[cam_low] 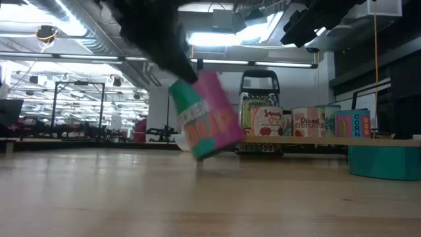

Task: Pick and place cans onto a shelf
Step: Put the pink canned chicken soup on the shelf

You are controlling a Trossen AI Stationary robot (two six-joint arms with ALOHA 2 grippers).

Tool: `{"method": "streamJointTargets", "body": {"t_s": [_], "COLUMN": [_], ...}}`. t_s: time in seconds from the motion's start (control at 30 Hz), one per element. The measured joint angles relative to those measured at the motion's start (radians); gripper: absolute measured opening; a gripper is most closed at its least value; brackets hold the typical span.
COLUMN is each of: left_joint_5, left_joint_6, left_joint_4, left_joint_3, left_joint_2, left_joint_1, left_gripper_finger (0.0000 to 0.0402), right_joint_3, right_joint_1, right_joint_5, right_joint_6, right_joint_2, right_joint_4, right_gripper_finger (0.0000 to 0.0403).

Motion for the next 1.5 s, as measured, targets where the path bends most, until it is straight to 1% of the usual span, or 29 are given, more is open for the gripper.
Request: {"method": "streamJointTargets", "body": {"t_s": [0.3,0.47,0.73,1.13,1.5], "left_joint_5": [-0.051,-0.055,-0.054,-0.047,-0.047], "left_joint_6": [-0.032,-0.033,-0.033,-0.036,-0.036], "left_joint_4": [-0.048,-0.105,-0.108,-0.112,-0.109], "left_joint_3": [0.0,0.001,0.001,0.001,0.001], "left_joint_2": [0.012,0.011,0.011,0.011,0.012], "left_joint_1": [0.016,0.033,0.042,0.042,0.042], "left_gripper_finger": [0.0001,0.0002,0.0006,0.0041,0.0057], "right_joint_3": [0.0,0.0,0.0,0.0,0.0], "right_joint_1": [0.0,0.0,0.0,0.0,0.0], "right_joint_5": [0.0,0.0,0.0,0.0,0.0], "right_joint_6": [0.001,0.001,0.001,0.001,0.001], "right_joint_2": [0.0,0.0,0.0,0.0,0.0], "right_joint_4": [0.0,-0.002,-0.002,-0.002,-0.002], "right_gripper_finger": [0.0152,0.0152,0.0152,0.0152,0.0152]}}
